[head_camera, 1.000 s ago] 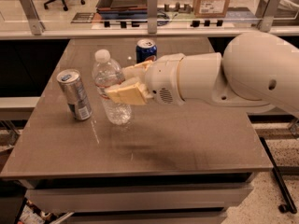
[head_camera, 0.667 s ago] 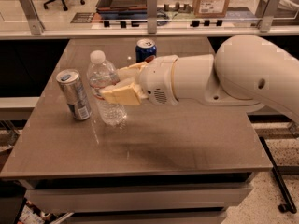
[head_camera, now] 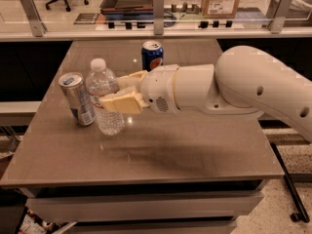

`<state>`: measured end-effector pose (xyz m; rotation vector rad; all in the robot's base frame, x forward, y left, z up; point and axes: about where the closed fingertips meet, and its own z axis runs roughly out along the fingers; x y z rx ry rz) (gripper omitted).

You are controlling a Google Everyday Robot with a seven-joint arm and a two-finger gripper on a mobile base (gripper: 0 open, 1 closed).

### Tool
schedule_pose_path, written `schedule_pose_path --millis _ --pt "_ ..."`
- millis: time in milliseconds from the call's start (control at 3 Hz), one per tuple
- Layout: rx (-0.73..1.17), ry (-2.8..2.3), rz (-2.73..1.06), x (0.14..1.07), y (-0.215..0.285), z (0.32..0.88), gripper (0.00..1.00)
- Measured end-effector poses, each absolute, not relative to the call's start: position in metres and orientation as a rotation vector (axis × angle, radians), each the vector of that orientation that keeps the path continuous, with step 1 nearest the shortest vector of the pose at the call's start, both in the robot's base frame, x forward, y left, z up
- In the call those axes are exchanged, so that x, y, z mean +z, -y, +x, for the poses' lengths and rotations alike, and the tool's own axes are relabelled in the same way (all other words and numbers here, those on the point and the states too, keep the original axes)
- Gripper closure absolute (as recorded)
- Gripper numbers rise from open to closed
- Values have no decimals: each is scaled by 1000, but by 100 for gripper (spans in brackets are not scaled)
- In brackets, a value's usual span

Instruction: Move water bottle near redbull can

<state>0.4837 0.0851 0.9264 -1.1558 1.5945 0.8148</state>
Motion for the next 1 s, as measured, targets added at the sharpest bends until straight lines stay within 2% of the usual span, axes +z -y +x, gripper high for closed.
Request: schedule_pose_path --millis 333,1000 --pt "815 -1592 -1161 927 -87 482 83" --pt "813 -1586 -1172 929 -92 480 37"
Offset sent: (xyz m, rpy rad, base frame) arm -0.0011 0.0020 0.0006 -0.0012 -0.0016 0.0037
